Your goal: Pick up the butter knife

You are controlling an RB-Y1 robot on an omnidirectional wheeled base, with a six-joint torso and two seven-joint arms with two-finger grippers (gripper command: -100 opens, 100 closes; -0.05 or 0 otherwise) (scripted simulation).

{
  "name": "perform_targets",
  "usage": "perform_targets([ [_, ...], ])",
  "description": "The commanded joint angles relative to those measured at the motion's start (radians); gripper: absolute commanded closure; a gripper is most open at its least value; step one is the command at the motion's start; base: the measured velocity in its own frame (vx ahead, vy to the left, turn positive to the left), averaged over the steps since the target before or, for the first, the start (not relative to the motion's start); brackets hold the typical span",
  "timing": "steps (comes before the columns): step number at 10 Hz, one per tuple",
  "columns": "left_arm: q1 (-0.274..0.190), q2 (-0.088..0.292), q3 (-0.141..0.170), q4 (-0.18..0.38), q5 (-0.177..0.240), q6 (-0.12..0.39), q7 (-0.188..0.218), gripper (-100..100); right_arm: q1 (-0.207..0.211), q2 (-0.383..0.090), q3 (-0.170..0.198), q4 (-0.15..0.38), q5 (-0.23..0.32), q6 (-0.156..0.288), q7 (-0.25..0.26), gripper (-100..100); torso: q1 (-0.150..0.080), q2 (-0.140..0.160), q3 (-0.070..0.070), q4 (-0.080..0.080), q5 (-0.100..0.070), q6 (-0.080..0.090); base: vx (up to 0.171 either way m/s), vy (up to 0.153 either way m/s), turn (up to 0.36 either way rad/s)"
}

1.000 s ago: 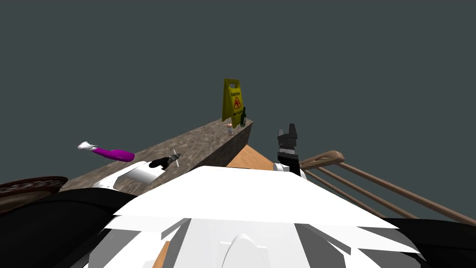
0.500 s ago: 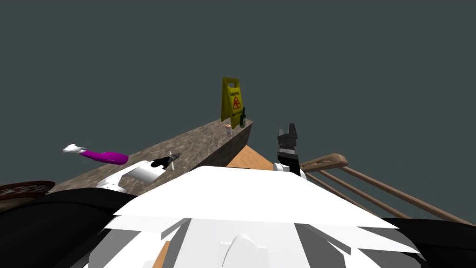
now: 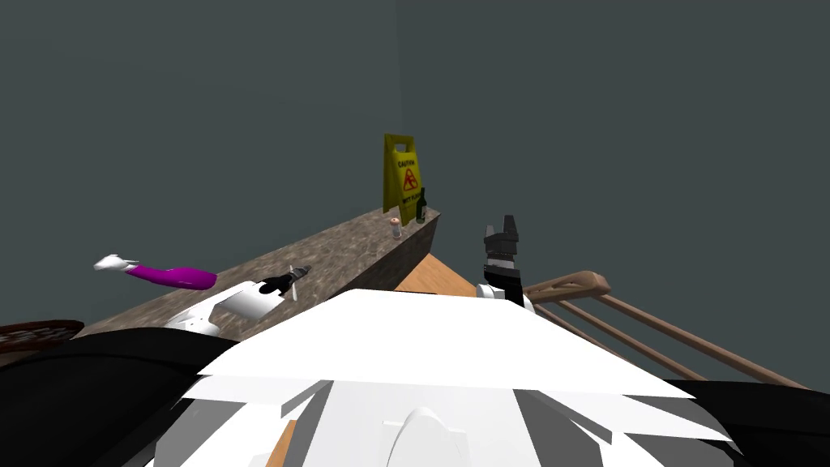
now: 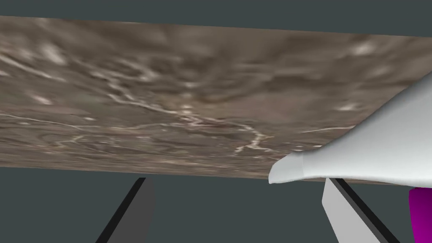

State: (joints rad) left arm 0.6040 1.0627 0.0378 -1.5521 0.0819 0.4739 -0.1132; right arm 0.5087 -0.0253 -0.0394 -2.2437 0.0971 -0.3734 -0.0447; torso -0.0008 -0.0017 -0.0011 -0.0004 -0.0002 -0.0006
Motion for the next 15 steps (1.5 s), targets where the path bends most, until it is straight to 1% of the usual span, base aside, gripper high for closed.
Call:
perform_targets([
  [1, -0.002, 0.000, -0.002, 0.050, -0.003, -0.045, 0.002, -100, 0.000, 0.000, 0.000, 0.000, 0.000, 0.000, 0.000, 0, 0.000, 0.000, 0.000, 0.000, 0.000, 0.000, 0.010, -0.009, -0.004],
  [2, -0.002, 0.000, -0.002, 0.077, -0.003, -0.045, 0.002, -100, 0.000, 0.000, 0.000, 0.000, 0.000, 0.000, 0.000, 0, 0.002, 0.001, 0.001, 0.000, 0.000, 0.000, 0.000, 0.000, 0.000],
  [3, -0.049, 0.007, -0.031, 0.110, -0.052, -0.090, 0.052, -100, 0.000, 0.000, 0.000, 0.000, 0.000, 0.000, 0.000, 0, 0.003, 0.002, 0.001, 0.001, 0.001, 0.000, 0.035, -0.042, 0.023],
  [4, -0.049, 0.007, -0.031, 0.145, -0.062, -0.116, 0.056, -100, 0.000, 0.000, 0.000, 0.000, 0.000, 0.000, 0.000, 0, 0.001, 0.001, 0.000, 0.000, 0.000, 0.000, 0.069, -0.066, 0.014],
  [5, -0.049, 0.007, -0.031, 0.173, -0.062, -0.145, 0.056, -100, 0.000, 0.000, 0.000, 0.000, 0.000, 0.000, 0.000, 0, -0.001, -0.001, -0.001, 0.000, 0.000, 0.000, 0.041, -0.047, 0.003],
  [6, -0.049, 0.007, -0.031, 0.200, -0.062, -0.162, 0.056, -100, 0.000, 0.000, 0.000, 0.000, 0.000, 0.000, 0.000, 0, 0.000, 0.000, 0.000, 0.000, 0.000, 0.000, 0.008, -0.019, -0.001],
  [7, -0.049, 0.007, -0.031, 0.220, -0.062, -0.162, 0.056, -100, 0.000, 0.000, 0.000, 0.000, 0.000, 0.000, 0.000, 0, 0.001, 0.001, 0.001, 0.000, 0.000, 0.000, 0.000, 0.000, 0.000],
  [8, -0.097, 0.014, -0.061, 0.256, -0.112, -0.210, 0.107, -100, 0.000, 0.000, 0.000, 0.000, 0.000, 0.000, 0.000, 0, 0.002, 0.003, 0.001, 0.001, 0.001, 0.000, 0.056, -0.048, 0.024],
  [9, -0.097, 0.014, -0.061, 0.294, -0.122, -0.237, 0.111, -100, 0.000, 0.000, 0.000, 0.000, 0.000, 0.000, 0.000, 0, 0.000, -0.001, 0.000, 0.000, 0.000, 0.000, 0.071, -0.077, 0.013],
  [10, -0.097, 0.014, -0.061, 0.324, -0.122, -0.267, 0.111, -100, 0.000, 0.000, 0.000, 0.000, 0.000, 0.000, 0.000, 0, -0.002, -0.002, -0.001, 0.000, 0.000, 0.000, 0.032, -0.047, 0.005],
  [11, -0.097, 0.014, -0.061, 0.358, -0.122, -0.279, 0.111, -100, 0.000, 0.000, 0.000, 0.000, 0.000, 0.000, 0.000, 0, -0.001, 0.000, 0.000, 0.000, 0.000, 0.000, -0.001, -0.007, -0.001],
  [12, -0.097, 0.014, -0.061, 0.363, -0.122, -0.279, 0.111, -100, 0.000, 0.000, 0.000, 0.000, 0.000, 0.000, 0.000, 0, 0.002, 0.002, 0.001, 0.000, 0.000, 0.000, -0.011, 0.010, -0.004],
  [13, -0.142, 0.022, -0.091, 0.395, -0.166, -0.319, 0.163, -100, 0.000, 0.000, 0.000, 0.000, 0.000, 0.000, 0.000, 0, 0.003, 0.003, 0.002, 0.001, 0.001, 0.000, 0.033, -0.042, 0.028],
  [14, -0.144, 0.022, -0.091, 0.425, -0.181, -0.346, 0.165, -100, 0.000, 0.000, 0.000, 0.000, 0.000, 0.000, 0.000, 0, 0.001, 0.001, 0.001, 0.000, 0.000, 0.000, 0.063, -0.068, 0.014],
  [15, -0.144, 0.022, -0.091, 0.457, -0.181, -0.376, 0.165, -100, 0.000, 0.000, 0.000, 0.000, 0.000, 0.000, 0.000, 0, -0.001, -0.001, 0.000, 0.000, 0.000, 0.000, 0.041, -0.042, -0.002],
])
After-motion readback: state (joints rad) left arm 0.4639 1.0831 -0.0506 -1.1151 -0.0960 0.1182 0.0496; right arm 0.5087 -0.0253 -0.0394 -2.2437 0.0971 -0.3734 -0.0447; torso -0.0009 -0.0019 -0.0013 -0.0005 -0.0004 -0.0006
